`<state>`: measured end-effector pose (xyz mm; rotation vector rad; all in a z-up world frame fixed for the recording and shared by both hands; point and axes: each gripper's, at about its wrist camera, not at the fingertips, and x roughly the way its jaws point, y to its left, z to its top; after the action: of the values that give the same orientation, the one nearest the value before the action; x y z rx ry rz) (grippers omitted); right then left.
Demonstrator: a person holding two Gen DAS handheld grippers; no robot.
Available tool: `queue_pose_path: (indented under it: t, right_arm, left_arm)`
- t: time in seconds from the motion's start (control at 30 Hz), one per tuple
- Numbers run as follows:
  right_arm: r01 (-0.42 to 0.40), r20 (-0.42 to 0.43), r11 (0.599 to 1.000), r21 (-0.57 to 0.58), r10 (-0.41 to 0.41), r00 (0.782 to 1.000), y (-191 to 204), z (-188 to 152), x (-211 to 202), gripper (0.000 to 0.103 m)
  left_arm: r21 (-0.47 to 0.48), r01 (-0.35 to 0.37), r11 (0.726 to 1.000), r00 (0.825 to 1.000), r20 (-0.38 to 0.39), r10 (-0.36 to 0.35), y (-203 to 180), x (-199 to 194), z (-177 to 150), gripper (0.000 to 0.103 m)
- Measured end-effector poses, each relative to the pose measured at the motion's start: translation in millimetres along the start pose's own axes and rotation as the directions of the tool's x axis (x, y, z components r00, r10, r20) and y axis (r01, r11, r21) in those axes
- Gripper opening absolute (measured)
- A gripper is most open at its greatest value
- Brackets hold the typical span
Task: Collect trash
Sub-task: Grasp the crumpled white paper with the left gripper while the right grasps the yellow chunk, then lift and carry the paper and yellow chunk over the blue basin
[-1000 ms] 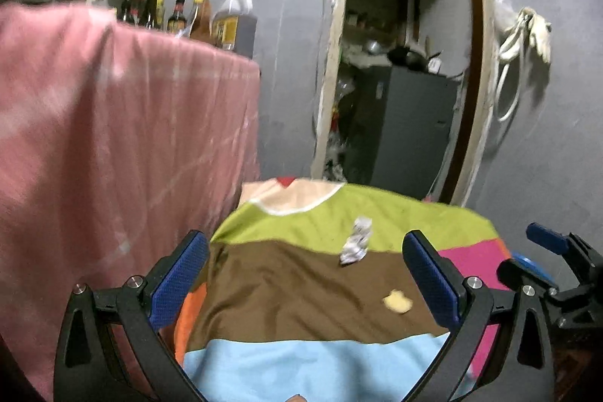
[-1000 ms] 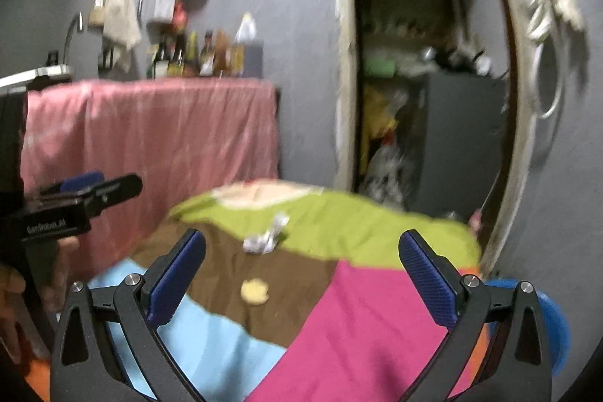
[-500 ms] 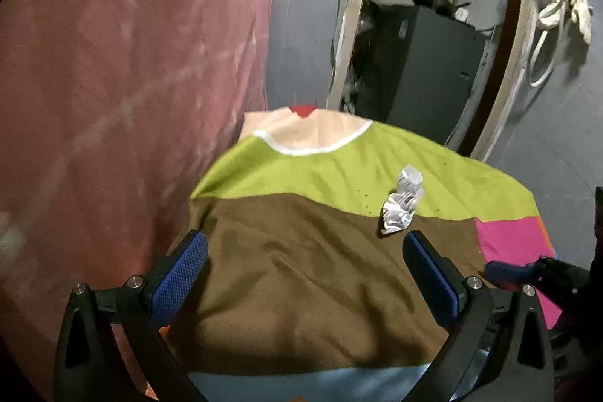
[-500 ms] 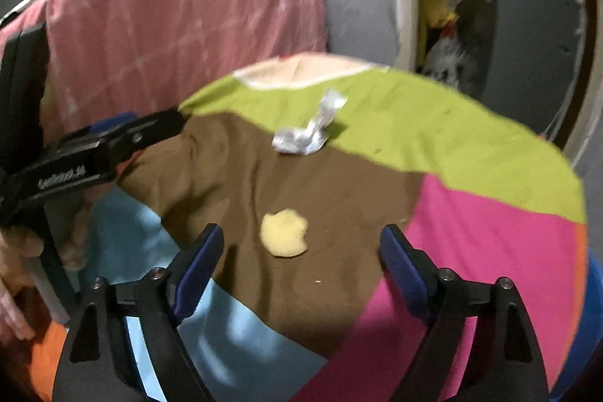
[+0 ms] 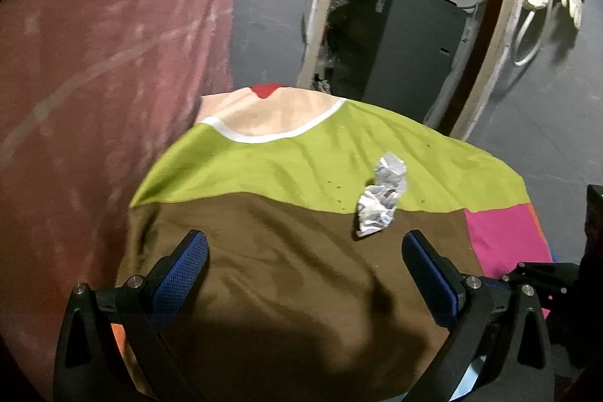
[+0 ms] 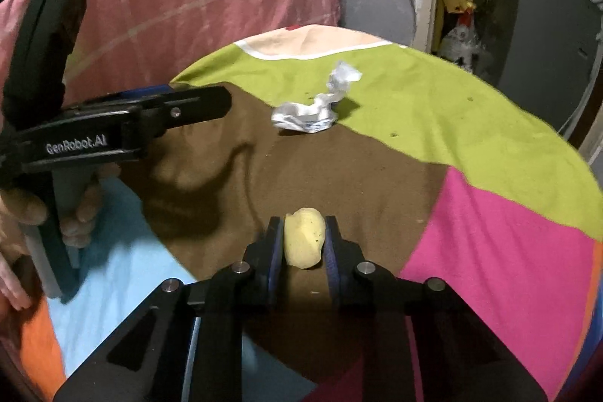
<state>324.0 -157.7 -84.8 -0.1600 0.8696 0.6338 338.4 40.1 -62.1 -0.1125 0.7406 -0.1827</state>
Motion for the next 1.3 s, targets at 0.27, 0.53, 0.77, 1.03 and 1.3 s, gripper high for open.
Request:
queue_pose_path:
  t: [0.27,0.53,0.77,1.03,1.3]
  right_arm:
    - [0.018,0.061,0.998,0.068,-0.022,0.998,-27,0,-11,0.013]
    - [0.029,0.080,0.997,0.065,-0.034,0.996,-34,-2,-16,0.010]
    - [0.024,0.120,0.995,0.099,-0.036,0.992,-43,-8,-26,0.009]
    - [0.028,0.176,0.992,0.124,-0.050,0.983,-44,-19,-46,0.009]
    - [0.079,0.314,0.991,0.112,-0.111,0.943,-34,-28,-92,0.009]
  left_arm:
    - [0.092,0.054,0.994,0.998,-0.036,-0.051,-27,22,11,0.096]
    - [0.176,0.074,0.982,0.987,-0.154,-0.047,-49,62,20,0.052]
    - [0.160,0.064,0.985,0.983,-0.180,-0.035,-48,72,23,0.021]
    - [0.153,0.068,0.986,0.991,-0.124,-0.049,-57,50,15,0.009]
    - [0.149,0.087,0.985,0.991,0.093,-0.101,-83,-15,5,0.008]
